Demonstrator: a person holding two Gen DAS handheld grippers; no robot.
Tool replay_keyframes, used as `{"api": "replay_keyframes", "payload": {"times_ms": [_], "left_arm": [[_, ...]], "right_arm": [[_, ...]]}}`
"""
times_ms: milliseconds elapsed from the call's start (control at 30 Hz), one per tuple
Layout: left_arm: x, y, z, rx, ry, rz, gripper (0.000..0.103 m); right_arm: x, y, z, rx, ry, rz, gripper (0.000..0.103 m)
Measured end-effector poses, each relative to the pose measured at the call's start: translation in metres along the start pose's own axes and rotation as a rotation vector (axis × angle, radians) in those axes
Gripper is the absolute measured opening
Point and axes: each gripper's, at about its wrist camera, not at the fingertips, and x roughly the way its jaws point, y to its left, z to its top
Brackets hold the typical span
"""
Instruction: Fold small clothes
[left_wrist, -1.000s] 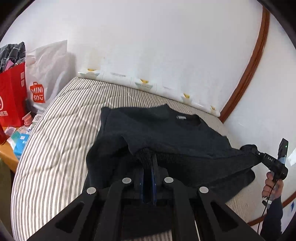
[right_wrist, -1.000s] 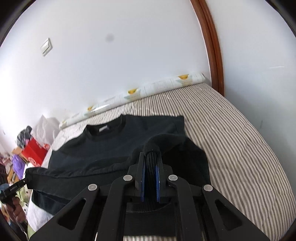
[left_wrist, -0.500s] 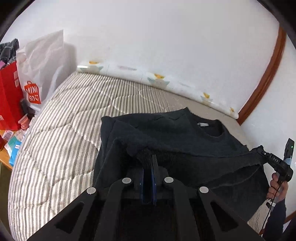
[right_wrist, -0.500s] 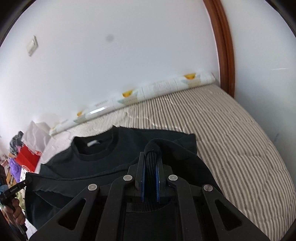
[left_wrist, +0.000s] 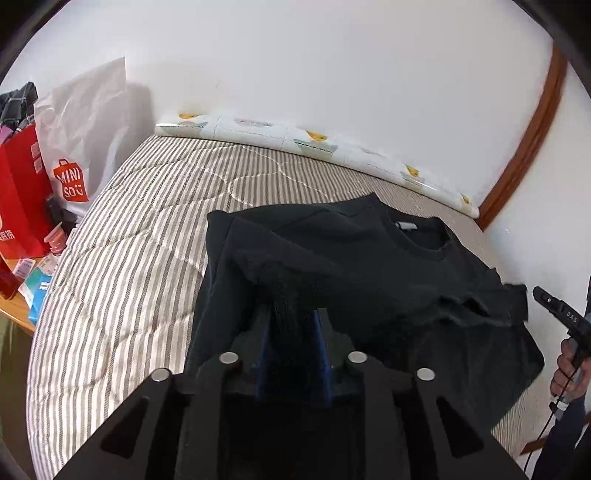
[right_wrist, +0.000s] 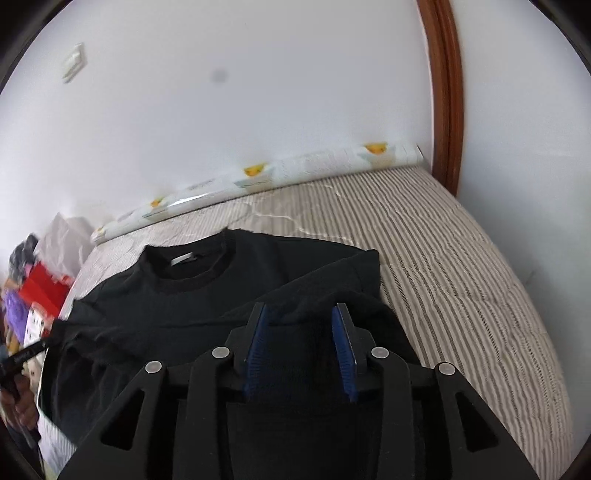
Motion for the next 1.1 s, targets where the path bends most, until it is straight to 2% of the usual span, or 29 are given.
{"api": "replay_keyframes", "payload": {"times_ms": [100,267,333,367,400,467,667,767,933,1033,1100], "left_arm": [[-0.008,-0.007,-0.018,0.023,0.011,-0.012,0.029],[-0.002,-0.017,-0.039,0.057,0.063,-0.041,0.029],[0.002,-0.022,-0.039,0.076,0.057,-0.028,0.030],[0.004,-0.024,-0.037,0.081,0.054,-0.028,0.034],[0.008,-0.025,-0.034,0.083,0.055,-0.031,0.039],[0.017,-0.029,-0.028,0.097,0.076,-0.013,0.040],[0.038,-0.043,-0.008,0.174,0.041,0.074,0.041],[0.050,-0.041,0.008,0.148,0.045,0.063,0.041],[0.060,-0.033,0.037,0.133,0.007,0.094,0.041],[0.067,-0.021,0.052,0.108,0.002,0.120,0.041],[0.069,-0.014,0.057,0.091,0.008,0.110,0.041]], "right_arm": [[-0.013,0.011,-0.015,-0.034,0.017,0.021,0.036],[-0.002,0.024,-0.048,-0.065,0.126,0.064,0.035],[0.009,0.029,-0.059,-0.080,0.165,0.057,0.031],[0.014,0.030,-0.062,-0.085,0.180,0.058,0.029],[0.020,0.031,-0.065,-0.087,0.192,0.057,0.028],[0.032,0.033,-0.067,-0.093,0.204,0.038,0.028],[0.059,0.043,-0.052,-0.100,0.194,-0.013,0.028],[0.068,0.046,-0.036,-0.096,0.172,-0.018,0.028],[0.088,0.036,0.005,-0.042,0.133,0.007,0.023],[0.095,0.029,0.026,-0.035,0.094,-0.046,0.024],[0.097,0.023,0.034,-0.036,0.085,-0.052,0.026]]}}
